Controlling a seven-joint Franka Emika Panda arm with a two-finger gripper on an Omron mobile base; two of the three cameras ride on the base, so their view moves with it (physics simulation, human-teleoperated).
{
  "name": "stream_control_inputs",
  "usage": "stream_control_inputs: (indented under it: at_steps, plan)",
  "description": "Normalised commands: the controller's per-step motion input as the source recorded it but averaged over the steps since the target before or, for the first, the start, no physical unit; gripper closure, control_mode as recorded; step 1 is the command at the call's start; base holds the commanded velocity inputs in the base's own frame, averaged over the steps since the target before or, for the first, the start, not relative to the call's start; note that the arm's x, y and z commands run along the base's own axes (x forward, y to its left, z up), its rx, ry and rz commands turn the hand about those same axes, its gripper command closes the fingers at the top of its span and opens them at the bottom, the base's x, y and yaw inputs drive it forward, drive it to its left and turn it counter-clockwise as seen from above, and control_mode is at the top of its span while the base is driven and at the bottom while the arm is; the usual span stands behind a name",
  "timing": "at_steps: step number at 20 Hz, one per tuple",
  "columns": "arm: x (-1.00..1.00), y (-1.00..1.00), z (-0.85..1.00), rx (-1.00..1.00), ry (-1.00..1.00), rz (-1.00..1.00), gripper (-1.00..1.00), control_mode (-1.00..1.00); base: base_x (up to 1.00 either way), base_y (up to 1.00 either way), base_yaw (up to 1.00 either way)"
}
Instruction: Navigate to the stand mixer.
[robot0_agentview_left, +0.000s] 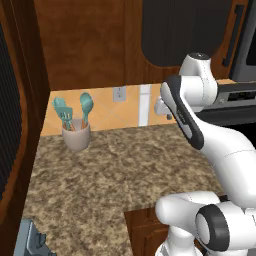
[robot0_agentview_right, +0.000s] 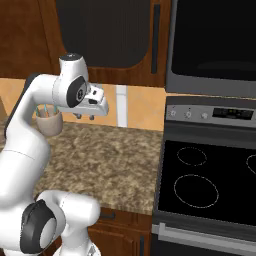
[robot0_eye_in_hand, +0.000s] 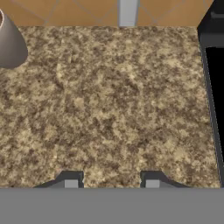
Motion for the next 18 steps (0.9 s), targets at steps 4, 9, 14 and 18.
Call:
stream_control_inputs:
  at_steps: [4,9,14,18]
  plan:
    - [0.00,0.00,0.00,0.00,0.00,0.00,-1.00,1.00,-0.27,-0.07,0.00]
    - [0.00,0.00,0.00,0.00,0.00,0.00,-1.00,1.00,-0.58,-0.36,-0.19]
    - [0.00,0.00,0.00,0.00,0.00,0.00,-1.00,1.00,-0.16,-0.18,-0.46]
    - [0.00,0.00,0.00,0.00,0.00,0.00,-1.00,1.00,0.09,-0.06,-0.75]
